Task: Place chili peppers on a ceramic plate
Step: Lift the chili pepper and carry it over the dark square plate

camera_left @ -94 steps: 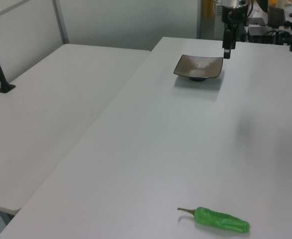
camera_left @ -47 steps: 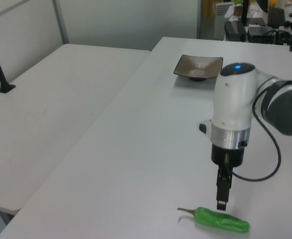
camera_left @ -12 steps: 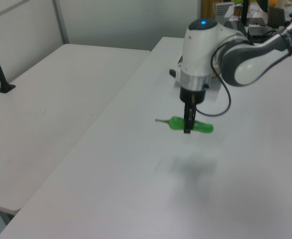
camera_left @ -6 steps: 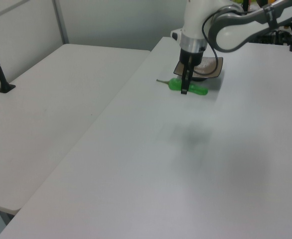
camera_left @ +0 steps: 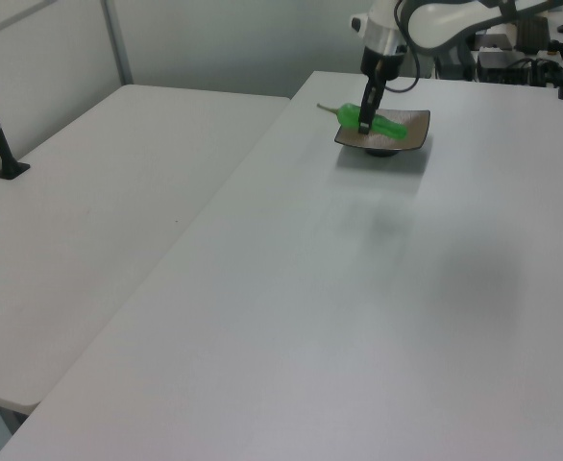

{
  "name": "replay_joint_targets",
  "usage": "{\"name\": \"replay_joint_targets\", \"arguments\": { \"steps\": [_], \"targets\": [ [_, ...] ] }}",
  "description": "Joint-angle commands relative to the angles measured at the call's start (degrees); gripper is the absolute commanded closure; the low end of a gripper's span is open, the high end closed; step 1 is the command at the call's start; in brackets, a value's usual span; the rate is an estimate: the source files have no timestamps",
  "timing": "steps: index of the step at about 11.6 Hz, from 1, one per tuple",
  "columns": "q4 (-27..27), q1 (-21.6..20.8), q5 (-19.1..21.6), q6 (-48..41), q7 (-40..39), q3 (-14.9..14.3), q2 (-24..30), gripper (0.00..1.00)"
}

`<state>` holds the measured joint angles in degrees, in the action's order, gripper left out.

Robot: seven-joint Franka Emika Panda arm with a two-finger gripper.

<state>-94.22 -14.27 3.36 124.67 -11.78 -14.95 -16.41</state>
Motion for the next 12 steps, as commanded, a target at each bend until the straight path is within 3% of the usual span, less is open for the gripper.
{"name": "replay_joint_targets", "arguments": {
  "steps": [1,6,10,11,12],
  "targets": [
    [3.33,3.45,5.59,5.92,-2.72,-1.65,-3.01,0.85],
    [6.68,10.83,7.09,11.21,-5.17,-1.57,-7.85,0.85],
    [6.5,12.95,8.85,11.48,-9.13,-1.57,-10.39,0.84],
    [6.51,13.3,8.68,11.91,-9.22,-1.57,-10.83,0.78],
    [6.51,13.39,8.5,12.35,-9.05,-1.57,-11.1,0.44]
  ]
}}
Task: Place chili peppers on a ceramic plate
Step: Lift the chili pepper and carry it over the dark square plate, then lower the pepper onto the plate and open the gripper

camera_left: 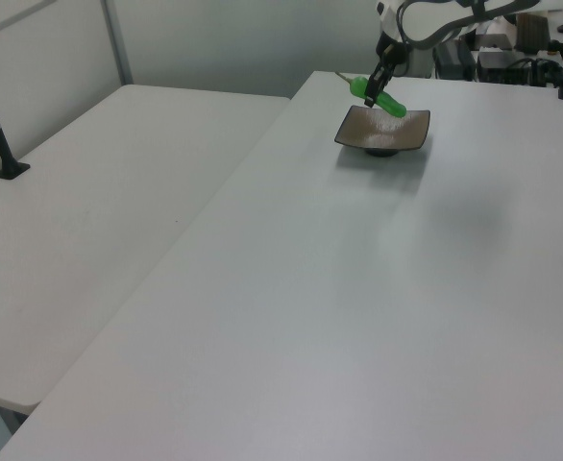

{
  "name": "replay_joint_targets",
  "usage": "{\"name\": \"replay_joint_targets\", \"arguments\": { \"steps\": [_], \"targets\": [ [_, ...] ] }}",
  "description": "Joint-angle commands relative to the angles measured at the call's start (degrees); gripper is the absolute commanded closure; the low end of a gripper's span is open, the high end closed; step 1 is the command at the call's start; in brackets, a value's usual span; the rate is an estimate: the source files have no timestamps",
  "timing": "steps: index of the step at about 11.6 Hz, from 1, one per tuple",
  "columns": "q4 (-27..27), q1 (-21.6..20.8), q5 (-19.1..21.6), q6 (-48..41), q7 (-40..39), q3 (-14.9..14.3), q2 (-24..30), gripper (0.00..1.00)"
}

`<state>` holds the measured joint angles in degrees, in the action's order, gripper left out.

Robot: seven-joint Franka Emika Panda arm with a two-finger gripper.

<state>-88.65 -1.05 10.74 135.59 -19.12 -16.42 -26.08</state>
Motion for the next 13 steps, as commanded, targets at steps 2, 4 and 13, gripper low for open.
{"name": "replay_joint_targets", "arguments": {
  "steps": [2,4,13],
  "targets": [
    [0.94,-0.01,0.77,1.52,-1.71,-0.11,-1.43,0.0],
    [0.94,-0.1,0.77,1.44,-1.71,-0.02,-1.52,0.0],
    [0.68,-3.17,0.51,-20.32,10.49,4.46,5.15,0.0]
  ]
}}
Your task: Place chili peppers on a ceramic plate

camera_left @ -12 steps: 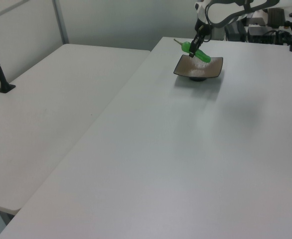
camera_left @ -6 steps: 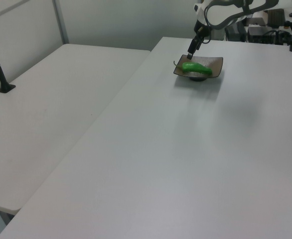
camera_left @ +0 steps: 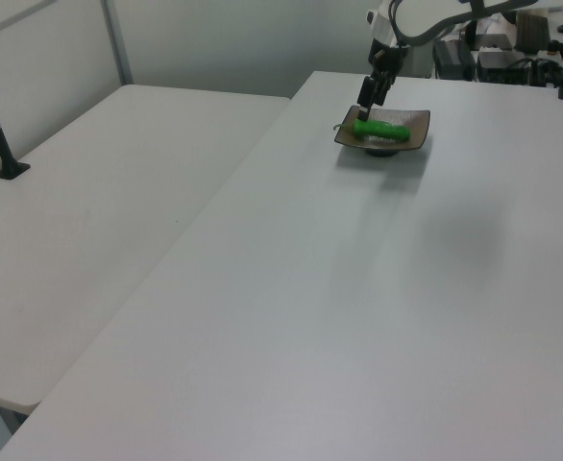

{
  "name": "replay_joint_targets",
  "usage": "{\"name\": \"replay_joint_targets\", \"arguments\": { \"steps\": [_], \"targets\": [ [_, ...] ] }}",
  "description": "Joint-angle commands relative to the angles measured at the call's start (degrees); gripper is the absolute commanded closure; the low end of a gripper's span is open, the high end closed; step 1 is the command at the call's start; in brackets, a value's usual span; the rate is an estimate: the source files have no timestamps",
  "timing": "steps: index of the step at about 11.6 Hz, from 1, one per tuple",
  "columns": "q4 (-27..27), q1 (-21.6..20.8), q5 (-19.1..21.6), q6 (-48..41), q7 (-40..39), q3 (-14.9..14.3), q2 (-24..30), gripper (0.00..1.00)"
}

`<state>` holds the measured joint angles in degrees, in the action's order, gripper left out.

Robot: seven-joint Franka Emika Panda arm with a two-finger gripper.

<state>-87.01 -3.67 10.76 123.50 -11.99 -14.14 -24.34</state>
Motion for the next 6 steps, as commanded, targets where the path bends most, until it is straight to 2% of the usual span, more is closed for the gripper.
{"name": "replay_joint_targets", "arguments": {
  "steps": [1,4,6],
  "targets": [
    [-1.14,-0.72,0.41,-12.37,3.9,2.71,4.9,0.0],
    [-1.75,-3.61,-1.96,-25.12,4.08,3.86,9.21,0.0],
    [-5.25,-4.76,-2.14,-26.56,5.21,5.26,13.59,0.0]
  ]
}}
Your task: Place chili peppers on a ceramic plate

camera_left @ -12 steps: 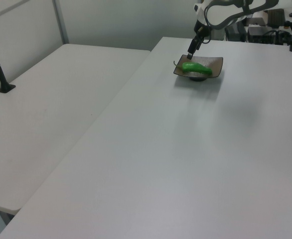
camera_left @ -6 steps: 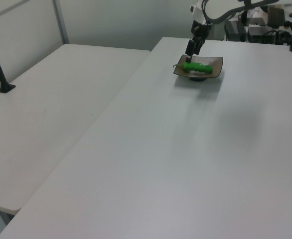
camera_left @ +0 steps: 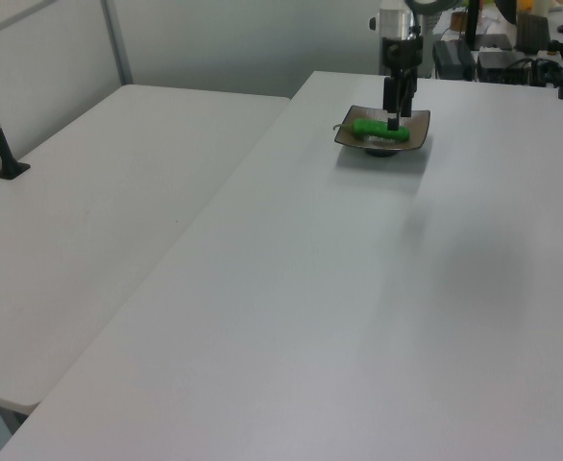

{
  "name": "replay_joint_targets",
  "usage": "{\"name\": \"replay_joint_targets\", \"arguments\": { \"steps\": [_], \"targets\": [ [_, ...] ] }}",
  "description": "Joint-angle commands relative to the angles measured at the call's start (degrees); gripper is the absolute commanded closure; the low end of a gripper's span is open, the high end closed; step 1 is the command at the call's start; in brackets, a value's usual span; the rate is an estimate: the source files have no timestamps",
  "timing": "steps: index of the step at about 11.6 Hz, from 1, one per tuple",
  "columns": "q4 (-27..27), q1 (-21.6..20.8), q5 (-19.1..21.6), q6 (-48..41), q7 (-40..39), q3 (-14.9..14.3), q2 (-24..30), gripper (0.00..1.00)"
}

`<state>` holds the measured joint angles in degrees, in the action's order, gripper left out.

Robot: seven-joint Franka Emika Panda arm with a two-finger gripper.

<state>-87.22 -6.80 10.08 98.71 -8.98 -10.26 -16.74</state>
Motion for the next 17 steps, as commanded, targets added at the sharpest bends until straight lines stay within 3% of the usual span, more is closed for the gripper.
{"name": "replay_joint_targets", "arguments": {
  "steps": [1,2,5,8,14,17],
  "targets": [
    [-7.07,-1.64,-2.94,-1.59,3.17,3.38,8.19,0.0],
    [-9.26,-1.73,-5.65,-1.76,4.31,4.8,10.73,0.0],
    [-14.37,-1.64,-6.21,-1.06,4.67,7.88,16.11,0.0],
    [-14.47,1.51,-7.43,2.96,6.5,12.71,16.12,0.0],
    [-14.91,4.42,-8.05,7.55,8.19,13.6,16.12,0.0],
    [-15.0,6.97,-10.25,7.11,8.19,16.32,16.21,0.0]
  ]
}}
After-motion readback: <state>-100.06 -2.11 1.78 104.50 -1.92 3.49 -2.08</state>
